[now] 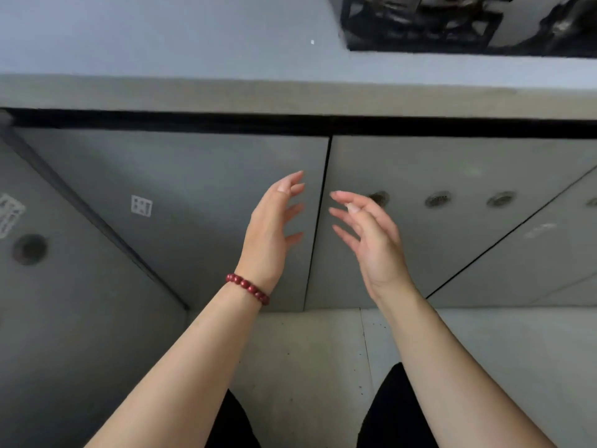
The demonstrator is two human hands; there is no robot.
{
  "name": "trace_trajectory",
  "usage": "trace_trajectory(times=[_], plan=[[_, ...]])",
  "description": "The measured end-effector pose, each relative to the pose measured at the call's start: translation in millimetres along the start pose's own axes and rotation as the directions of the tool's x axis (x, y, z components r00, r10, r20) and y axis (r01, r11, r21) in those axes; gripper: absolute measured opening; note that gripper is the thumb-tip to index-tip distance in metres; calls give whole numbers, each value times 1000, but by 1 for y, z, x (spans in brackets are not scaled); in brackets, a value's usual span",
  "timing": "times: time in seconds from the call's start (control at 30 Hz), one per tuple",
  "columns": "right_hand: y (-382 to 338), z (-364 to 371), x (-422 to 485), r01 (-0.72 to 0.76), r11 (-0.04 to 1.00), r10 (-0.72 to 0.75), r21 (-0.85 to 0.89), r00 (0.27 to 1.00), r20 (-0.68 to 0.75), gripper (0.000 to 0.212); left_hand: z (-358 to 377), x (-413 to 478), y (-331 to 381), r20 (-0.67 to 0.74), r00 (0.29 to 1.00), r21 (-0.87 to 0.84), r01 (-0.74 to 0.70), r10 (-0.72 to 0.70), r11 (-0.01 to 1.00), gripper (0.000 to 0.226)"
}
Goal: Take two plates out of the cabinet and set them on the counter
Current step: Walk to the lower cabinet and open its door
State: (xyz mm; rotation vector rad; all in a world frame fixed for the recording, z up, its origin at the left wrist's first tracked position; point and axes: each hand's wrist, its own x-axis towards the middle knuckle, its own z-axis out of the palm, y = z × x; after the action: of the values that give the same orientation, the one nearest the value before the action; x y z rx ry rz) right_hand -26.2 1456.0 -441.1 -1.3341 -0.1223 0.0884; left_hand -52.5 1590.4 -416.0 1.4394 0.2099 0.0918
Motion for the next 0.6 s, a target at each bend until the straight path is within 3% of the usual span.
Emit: trace_trajectory(times=[0.27,0.47,0.6], plan=[[58,-12,7,57,998,-57,11,998,-5,21,-10,11,-57,-25,997,12,-76,76,997,41],[54,-6,9,69,997,-69,17,998,12,26,-14,10,-55,-28,997,-10,-71,71,997,46],[41,0,13,112,993,-113,28,994,11,28,-15,6,-38,-3,990,28,-140,140,990,44]])
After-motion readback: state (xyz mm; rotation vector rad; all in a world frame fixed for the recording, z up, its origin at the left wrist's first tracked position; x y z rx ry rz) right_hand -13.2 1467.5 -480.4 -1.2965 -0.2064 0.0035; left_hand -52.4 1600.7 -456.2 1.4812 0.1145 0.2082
